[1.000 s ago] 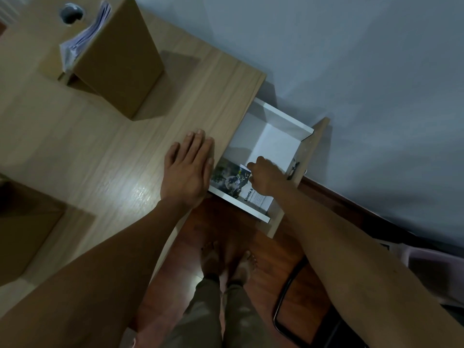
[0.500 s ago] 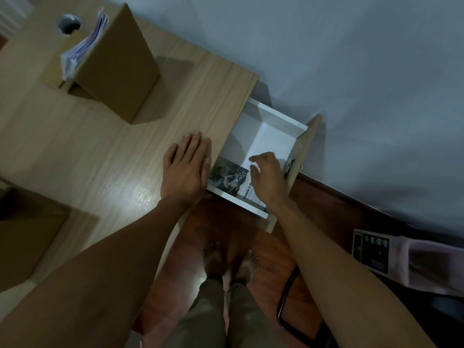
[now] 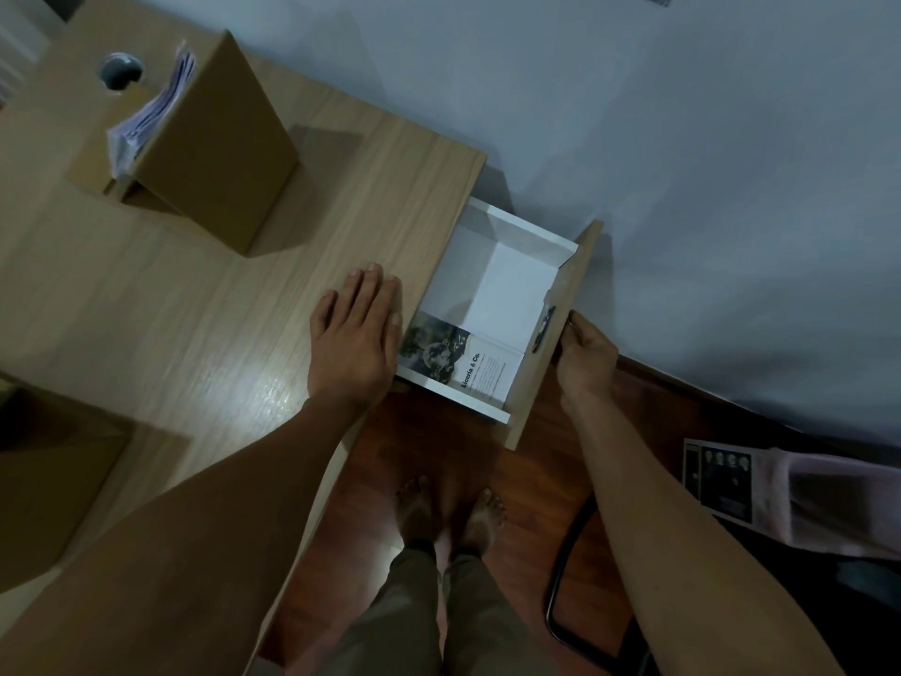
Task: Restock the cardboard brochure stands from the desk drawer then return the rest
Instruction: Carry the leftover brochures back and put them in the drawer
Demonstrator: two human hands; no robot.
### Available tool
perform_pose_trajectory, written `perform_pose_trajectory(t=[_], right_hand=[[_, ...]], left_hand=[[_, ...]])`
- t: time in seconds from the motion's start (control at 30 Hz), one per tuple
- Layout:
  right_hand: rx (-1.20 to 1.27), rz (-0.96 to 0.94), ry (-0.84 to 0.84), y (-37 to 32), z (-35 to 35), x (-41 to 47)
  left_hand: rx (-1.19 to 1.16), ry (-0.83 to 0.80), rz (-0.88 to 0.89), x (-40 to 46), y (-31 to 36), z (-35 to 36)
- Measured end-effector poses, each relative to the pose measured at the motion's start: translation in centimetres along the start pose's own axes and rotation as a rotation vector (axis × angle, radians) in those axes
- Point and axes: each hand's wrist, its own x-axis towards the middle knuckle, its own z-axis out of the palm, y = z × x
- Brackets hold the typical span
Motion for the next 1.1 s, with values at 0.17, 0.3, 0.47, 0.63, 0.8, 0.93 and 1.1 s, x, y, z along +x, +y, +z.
perform_pose_trajectory(t=[0.17,0.3,0.47,0.63,0.8,0.93,1.1], right_hand=[[-0.003,0.017,-0.041,-1.1,2.4,0.5],[-0.009,-0.002,-0.12,-2.0,5.2,0.8],[0.009,-0.029,-0.202,-2.9,8.5,0.2],[-0.007,-0.059,-0.259,-3.5,11.1,0.0],[-0.032,-0.058,-0.266,-4.3,13.6,-0.1],[-0.049,-0.088,-0.288,-4.7,14.6,-0.2],[-0.054,-0.127,-0.298,-4.7,14.8,-0.3]], left_hand=[[-0.013,-0.009,-0.011,0.0,0.1,-0.1],[-0.015,-0.012,-0.01,0.0,0.2,-0.2],[-0.009,-0.017,-0.015,0.1,0.2,-0.4],[-0.007,-0.033,-0.015,0.1,0.1,-0.4],[0.011,-0.02,-0.019,0.1,0.1,-0.2],[0.022,-0.028,-0.015,0.2,-0.1,-0.1],[0.023,-0.034,-0.009,0.2,-0.1,0.3]])
